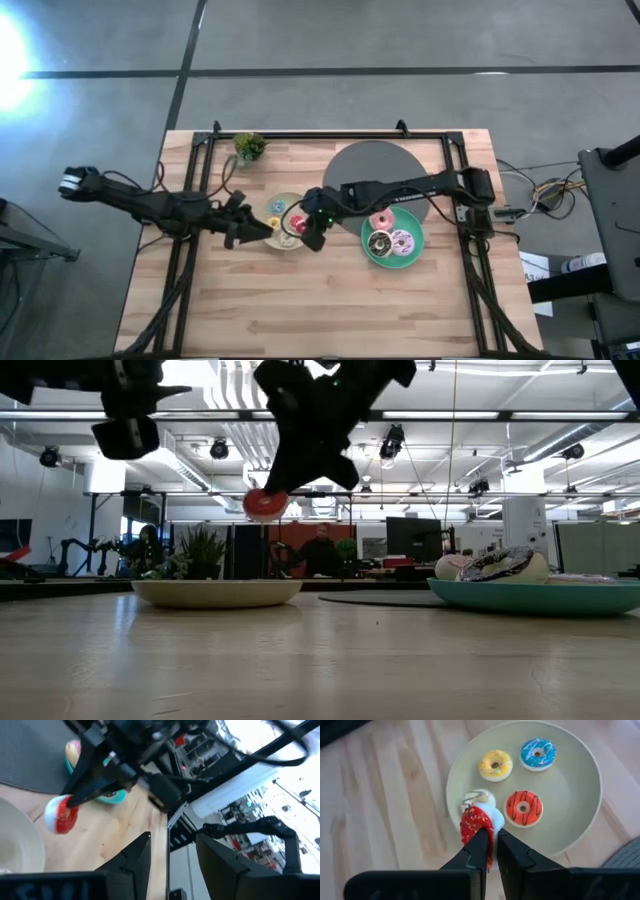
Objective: Pick & Place donuts
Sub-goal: Put the small red donut on the light brown plate
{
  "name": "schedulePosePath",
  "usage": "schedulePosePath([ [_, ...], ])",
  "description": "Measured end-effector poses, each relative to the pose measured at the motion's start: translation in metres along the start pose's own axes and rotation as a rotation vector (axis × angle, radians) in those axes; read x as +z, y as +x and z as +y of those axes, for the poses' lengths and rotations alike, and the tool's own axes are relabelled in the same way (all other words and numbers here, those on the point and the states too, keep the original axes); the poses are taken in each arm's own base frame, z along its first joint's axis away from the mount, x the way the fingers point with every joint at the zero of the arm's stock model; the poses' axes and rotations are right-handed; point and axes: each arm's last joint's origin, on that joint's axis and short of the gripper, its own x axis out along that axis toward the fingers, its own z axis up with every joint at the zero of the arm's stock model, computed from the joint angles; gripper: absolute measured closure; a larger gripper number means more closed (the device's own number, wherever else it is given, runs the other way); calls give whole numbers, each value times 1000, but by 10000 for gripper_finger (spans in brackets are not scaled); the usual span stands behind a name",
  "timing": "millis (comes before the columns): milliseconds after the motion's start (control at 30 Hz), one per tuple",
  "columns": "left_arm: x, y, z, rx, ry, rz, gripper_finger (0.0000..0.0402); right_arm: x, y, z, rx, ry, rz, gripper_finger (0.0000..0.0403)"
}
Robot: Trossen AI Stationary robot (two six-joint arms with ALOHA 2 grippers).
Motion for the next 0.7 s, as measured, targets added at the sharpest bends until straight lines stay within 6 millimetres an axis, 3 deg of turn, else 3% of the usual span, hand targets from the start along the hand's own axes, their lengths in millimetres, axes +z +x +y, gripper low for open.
schedulePosePath([
  [167,-1,-11,-9,-11,-4,-73,271,7,13,-22,-26,150,-63,376],
  [400,-6,-14,-14,-16,-6,-83,271,11,57,-42,-61,299,-10,376],
  [700,-10,-15,-16,-21,-23,-75,271,48,90,-49,-79,382,-47,376],
])
